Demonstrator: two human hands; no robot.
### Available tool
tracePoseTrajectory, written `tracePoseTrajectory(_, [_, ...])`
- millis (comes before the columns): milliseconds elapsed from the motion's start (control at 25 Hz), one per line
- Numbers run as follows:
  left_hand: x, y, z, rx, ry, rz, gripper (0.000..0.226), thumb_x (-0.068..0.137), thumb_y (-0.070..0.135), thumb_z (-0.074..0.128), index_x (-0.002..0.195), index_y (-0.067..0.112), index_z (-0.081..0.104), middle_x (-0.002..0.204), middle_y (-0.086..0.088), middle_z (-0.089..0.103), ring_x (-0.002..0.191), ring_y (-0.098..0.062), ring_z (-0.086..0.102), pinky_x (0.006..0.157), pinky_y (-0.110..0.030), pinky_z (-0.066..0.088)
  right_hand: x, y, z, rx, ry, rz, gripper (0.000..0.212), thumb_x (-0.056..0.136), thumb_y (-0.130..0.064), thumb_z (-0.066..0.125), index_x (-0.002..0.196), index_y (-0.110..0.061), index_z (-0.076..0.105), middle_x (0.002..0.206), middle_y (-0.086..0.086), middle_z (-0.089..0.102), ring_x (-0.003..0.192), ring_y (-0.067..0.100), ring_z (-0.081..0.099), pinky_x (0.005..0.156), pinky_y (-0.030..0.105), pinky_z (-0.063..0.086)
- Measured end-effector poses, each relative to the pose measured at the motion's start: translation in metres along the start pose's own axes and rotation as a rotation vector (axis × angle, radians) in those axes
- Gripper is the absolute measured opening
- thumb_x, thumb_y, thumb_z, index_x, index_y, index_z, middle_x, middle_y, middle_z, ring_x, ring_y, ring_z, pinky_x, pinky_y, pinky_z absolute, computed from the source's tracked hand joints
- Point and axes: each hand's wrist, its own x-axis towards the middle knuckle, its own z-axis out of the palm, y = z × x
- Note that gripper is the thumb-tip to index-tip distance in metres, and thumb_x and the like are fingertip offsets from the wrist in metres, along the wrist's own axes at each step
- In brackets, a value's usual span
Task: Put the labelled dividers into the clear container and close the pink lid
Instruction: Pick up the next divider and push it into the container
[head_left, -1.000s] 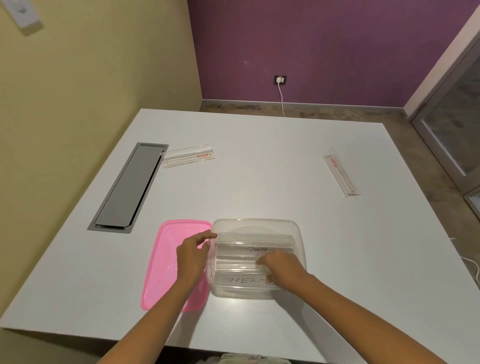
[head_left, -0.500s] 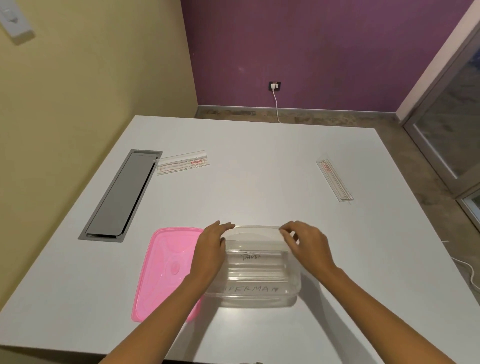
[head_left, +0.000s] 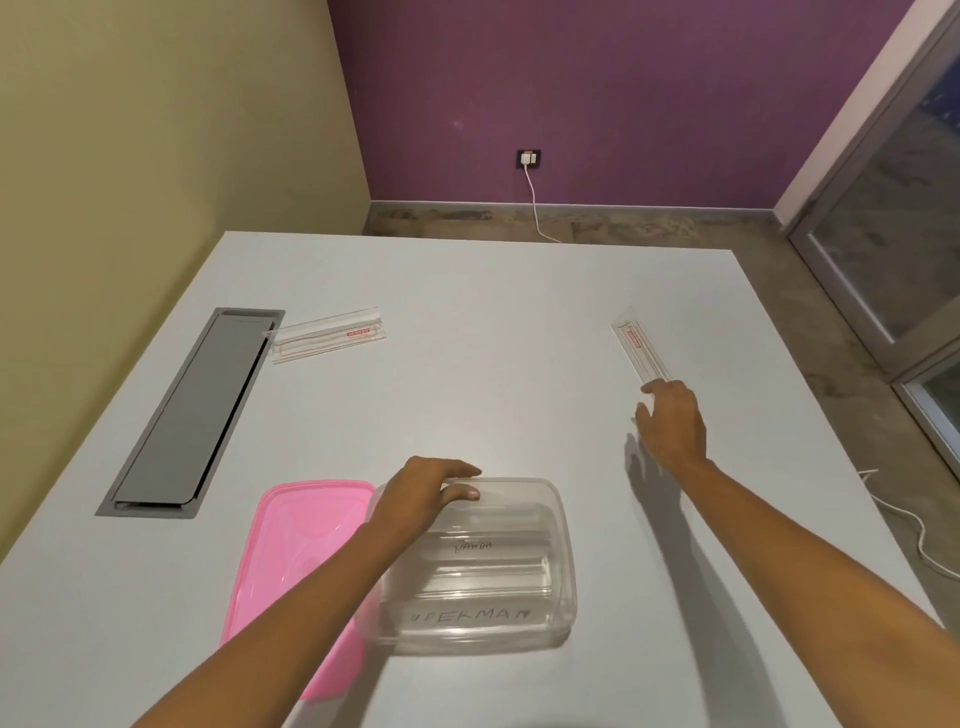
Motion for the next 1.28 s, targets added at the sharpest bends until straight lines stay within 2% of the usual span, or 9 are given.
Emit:
tracePoseTrajectory(120, [0.004, -0.005, 0.001, -0.008, -0.026, 0.017, 0.03, 0.084, 0.037, 0.066, 0.112, 0.029, 0.069, 0.116, 0.006, 0.071, 0.111, -0.009, 0.062, 0.095, -0.025, 0.045, 0.031, 0.018, 0.006, -0.066, -0.067, 0.102, 0.043, 0.089, -0.006, 0.056, 0.13, 0.002, 0.045, 0.126, 0.025, 0.049, 0.118, 0.037, 0.047, 0.088, 0.046, 0.049])
tracePoseTrajectory(240, [0.006, -0.009, 0.003, 0.003, 0.018, 0.047, 0.023, 0.091, 0.026, 0.059, 0.111, 0.025, 0.07, 0.112, 0.005, 0.072, 0.105, -0.007, 0.065, 0.09, -0.015, 0.044, 0.055, 0.031, 0.015, -0.083, -0.128, 0.16, 0.047, 0.089, -0.002, 0.053, 0.133, 0.004, 0.036, 0.126, 0.026, 0.047, 0.116, 0.037, 0.046, 0.087, 0.044, 0.048])
tracePoseTrajectory(400, [0.008, -0.01, 0.009, -0.007, 0.073, 0.055, 0.024, 0.094, 0.019, 0.056, 0.111, 0.024, 0.071, 0.108, 0.009, 0.073, 0.1, -0.004, 0.065, 0.086, -0.009, 0.043, 0.076, 0.038, 0.026, -0.216, -0.146, 0.093, 0.035, 0.09, 0.003, 0.049, 0.123, 0.009, 0.042, 0.116, 0.028, 0.052, 0.106, 0.039, 0.051, 0.088, 0.043, 0.044])
tracePoseTrajectory(520, [0.007, -0.01, 0.012, -0.02, 0.098, 0.053, 0.024, 0.093, 0.016, 0.056, 0.11, 0.024, 0.072, 0.105, 0.01, 0.073, 0.096, -0.003, 0.065, 0.083, -0.006, 0.042, 0.083, 0.042, 0.031, -0.14, -0.153, 0.142, 0.034, 0.084, 0.011, 0.049, 0.117, 0.01, 0.043, 0.111, 0.031, 0.053, 0.101, 0.044, 0.054, 0.083, 0.048, 0.048])
tracePoseTrajectory(680, [0.005, -0.009, 0.014, -0.019, 0.112, 0.06, 0.024, 0.094, 0.017, 0.055, 0.109, 0.024, 0.072, 0.104, 0.011, 0.073, 0.095, -0.003, 0.065, 0.085, -0.01, 0.044, 0.079, 0.044, 0.034, -0.086, -0.201, 0.239, 0.028, 0.084, 0.009, 0.049, 0.111, 0.008, 0.042, 0.108, 0.029, 0.056, 0.096, 0.047, 0.06, 0.077, 0.046, 0.052])
tracePoseTrajectory(880, [0.003, -0.007, 0.014, -0.021, 0.101, 0.051, 0.023, 0.095, 0.02, 0.053, 0.111, 0.023, 0.07, 0.109, 0.01, 0.072, 0.101, -0.005, 0.064, 0.088, -0.014, 0.044, 0.061, 0.04, 0.041, -0.007, -0.1, 0.402, 0.02, 0.092, -0.004, 0.042, 0.109, 0.007, 0.043, 0.104, 0.029, 0.062, 0.093, 0.047, 0.062, 0.072, 0.045, 0.05])
tracePoseTrajectory(1040, [-0.004, 0.0, 0.017, -0.071, 0.144, 0.056, 0.025, 0.096, 0.023, 0.05, 0.116, 0.023, 0.066, 0.115, 0.012, 0.068, 0.109, -0.003, 0.059, 0.093, -0.013, 0.04, 0.043, 0.034, 0.031, 0.066, 0.033, 0.474, 0.024, 0.092, -0.011, 0.039, 0.093, 0.008, 0.054, 0.09, 0.029, 0.066, 0.08, 0.043, 0.063, 0.065, 0.037, 0.043])
tracePoseTrajectory(1160, [-0.008, 0.009, 0.019, -0.1, 0.186, 0.087, 0.025, 0.097, 0.022, 0.048, 0.115, 0.025, 0.065, 0.115, 0.013, 0.065, 0.109, -0.001, 0.057, 0.094, -0.014, 0.039, 0.024, 0.02, 0.015, 0.161, -0.011, 0.504, 0.048, 0.093, -0.039, 0.042, 0.081, 0.004, 0.058, 0.075, 0.018, 0.064, 0.068, 0.034, 0.06, 0.061, 0.032, 0.044])
tracePoseTrajectory(1280, [-0.013, 0.017, 0.018, -0.116, 0.234, 0.118, 0.025, 0.098, 0.021, 0.046, 0.114, 0.027, 0.065, 0.114, 0.015, 0.065, 0.109, 0.0, 0.057, 0.093, -0.011, 0.038, -0.003, -0.003, -0.007, 0.271, -0.18, 0.515, 0.067, 0.081, -0.072, 0.044, 0.06, -0.008, 0.045, 0.054, 0.004, 0.047, 0.048, 0.02, 0.046, 0.048, 0.025, 0.034])
